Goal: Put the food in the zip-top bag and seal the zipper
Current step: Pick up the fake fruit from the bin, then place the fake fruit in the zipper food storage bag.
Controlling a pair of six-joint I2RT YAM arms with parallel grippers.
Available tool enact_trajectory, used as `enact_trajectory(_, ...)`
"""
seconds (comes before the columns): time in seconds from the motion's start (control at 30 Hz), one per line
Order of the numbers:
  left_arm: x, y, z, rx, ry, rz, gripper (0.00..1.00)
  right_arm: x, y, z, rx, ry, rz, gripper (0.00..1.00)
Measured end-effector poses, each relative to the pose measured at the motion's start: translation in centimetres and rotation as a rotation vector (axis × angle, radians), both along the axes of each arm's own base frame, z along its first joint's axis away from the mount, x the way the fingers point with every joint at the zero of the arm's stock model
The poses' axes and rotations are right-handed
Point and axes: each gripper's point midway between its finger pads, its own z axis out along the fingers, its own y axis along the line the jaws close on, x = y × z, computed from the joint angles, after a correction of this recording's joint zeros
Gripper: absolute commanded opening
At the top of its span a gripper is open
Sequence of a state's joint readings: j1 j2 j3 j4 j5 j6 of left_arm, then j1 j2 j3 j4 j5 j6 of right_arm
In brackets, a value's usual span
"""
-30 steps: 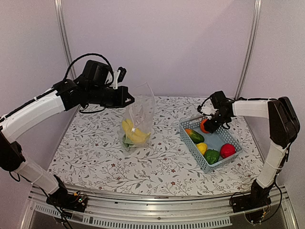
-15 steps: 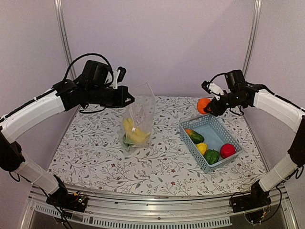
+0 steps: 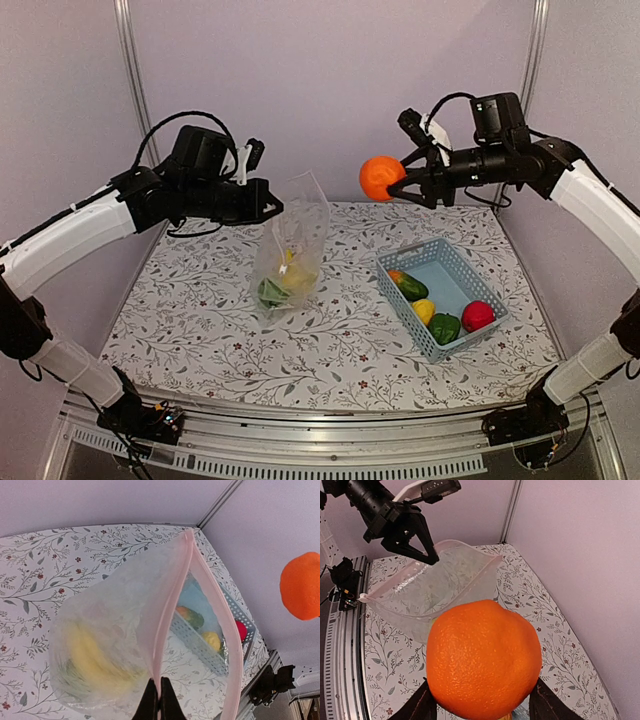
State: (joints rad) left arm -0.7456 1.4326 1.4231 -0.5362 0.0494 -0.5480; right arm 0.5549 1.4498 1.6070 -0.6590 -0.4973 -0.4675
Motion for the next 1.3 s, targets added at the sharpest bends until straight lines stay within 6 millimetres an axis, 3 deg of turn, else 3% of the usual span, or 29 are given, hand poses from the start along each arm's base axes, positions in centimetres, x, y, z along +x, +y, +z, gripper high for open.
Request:
enact_trajectory(0.13, -0.1, 0.0, 0.0, -0.003, 0.002, -0.001, 0.0, -1.5, 2.3, 2.7, 0.056, -0.02, 0.097, 0.39)
enact_trajectory(0.27, -0.2, -0.2, 0.0, -0.003, 0.004, -0.007, 0.0, -2.3, 4.9, 3.8, 0.091, -0.006, 0.172, 0.4)
enact_trajectory(0.37, -0.4, -0.3, -0.1, -0.003, 0.005, -0.013, 0.0, -3.0, 7.2, 3.1, 0.092, 0.03, 0.227, 0.4)
enact_trajectory(0.6, -0.7, -0.4, 0.1, -0.008, 0.003, -0.021, 0.0, -3.1, 11.2, -0.8, 0.046, 0.126, 0.279, 0.43)
enact_trajectory(1.0, -1.1, -0.3, 0.1, -0.009, 0.003, -0.026, 0.0, -1.1, 12.6, -4.7, -0.032, 0.167, 0.202, 0.7)
enact_trajectory(1.3, -1.3, -0.1, -0.2, -0.005, 0.006, -0.026, 0.0, -1.3, 13.0, -3.9, -0.04, 0.138, 0.187, 0.75)
